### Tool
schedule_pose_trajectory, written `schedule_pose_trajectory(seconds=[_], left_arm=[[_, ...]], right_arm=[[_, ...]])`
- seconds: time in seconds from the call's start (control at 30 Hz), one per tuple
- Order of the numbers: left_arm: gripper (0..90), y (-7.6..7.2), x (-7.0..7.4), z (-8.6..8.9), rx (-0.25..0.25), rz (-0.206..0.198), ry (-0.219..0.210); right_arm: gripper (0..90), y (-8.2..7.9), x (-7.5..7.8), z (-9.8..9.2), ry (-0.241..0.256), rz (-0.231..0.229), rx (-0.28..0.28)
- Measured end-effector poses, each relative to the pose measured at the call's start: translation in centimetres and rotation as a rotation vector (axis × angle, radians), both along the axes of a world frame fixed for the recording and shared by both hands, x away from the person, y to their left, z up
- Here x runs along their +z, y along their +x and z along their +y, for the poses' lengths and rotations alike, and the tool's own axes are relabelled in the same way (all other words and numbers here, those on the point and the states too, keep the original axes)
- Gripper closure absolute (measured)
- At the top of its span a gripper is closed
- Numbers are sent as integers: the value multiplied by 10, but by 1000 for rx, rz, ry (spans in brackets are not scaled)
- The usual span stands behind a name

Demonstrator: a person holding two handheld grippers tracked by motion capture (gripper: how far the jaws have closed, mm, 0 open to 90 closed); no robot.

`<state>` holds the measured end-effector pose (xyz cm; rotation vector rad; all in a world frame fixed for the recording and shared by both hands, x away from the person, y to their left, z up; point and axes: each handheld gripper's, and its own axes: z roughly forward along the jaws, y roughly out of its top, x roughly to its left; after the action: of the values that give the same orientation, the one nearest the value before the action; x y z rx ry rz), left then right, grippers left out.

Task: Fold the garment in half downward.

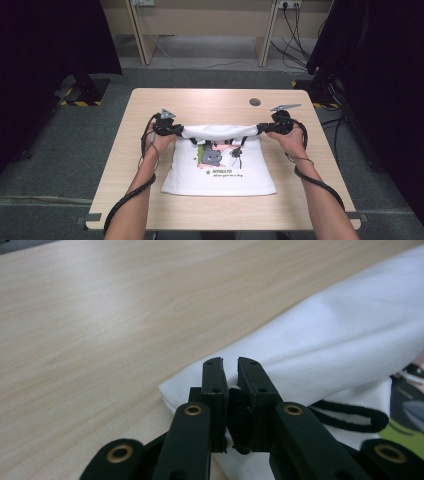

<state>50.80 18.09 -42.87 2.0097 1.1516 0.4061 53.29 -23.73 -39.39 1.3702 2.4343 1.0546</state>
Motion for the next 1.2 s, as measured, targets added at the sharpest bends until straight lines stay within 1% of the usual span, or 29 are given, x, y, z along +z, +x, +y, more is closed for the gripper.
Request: schedule_pose_trajectory(seconds=[0.1, 0.2, 0.3, 0.37, 0.47, 0.6, 0.73, 0.9, 1.0, 1.1, 1.2], left_arm=[[821, -3, -2, -1, -11, -1, 25], [822, -5, -2, -2, -19, -10, 39], [822, -8, 1, -4, -36, -28, 62], [823, -11, 1, -5, -46, -36, 67], [824, -16, 0, -3, -47, -49, 57], [827, -22, 0, -3, -61, -67, 45], [827, -28, 3, -1, -69, -91, 33], [828, -34, 7, -1, -88, -113, 32], [829, -38, 10, -1, -95, -132, 22], [829, -43, 12, -1, -105, -147, 19], [830, -47, 13, 2, -111, -155, 15]], right_arm=[[809, -4, -5, -2, -1, 3, 7], [809, -8, -7, -3, -1, -2, 15], [809, -13, -9, -3, -4, -10, 26], [809, -17, -9, -2, 3, -16, 29], [808, -21, -10, -2, 8, -25, 35], [808, -25, -10, -2, 9, -33, 45], [808, -29, -9, -3, 14, -43, 46], [808, -34, -5, -2, 15, -55, 53], [808, -36, -2, -1, 17, -68, 65], [808, -39, 0, 0, 16, -72, 80], [808, -42, 1, 0, 14, -78, 92]])
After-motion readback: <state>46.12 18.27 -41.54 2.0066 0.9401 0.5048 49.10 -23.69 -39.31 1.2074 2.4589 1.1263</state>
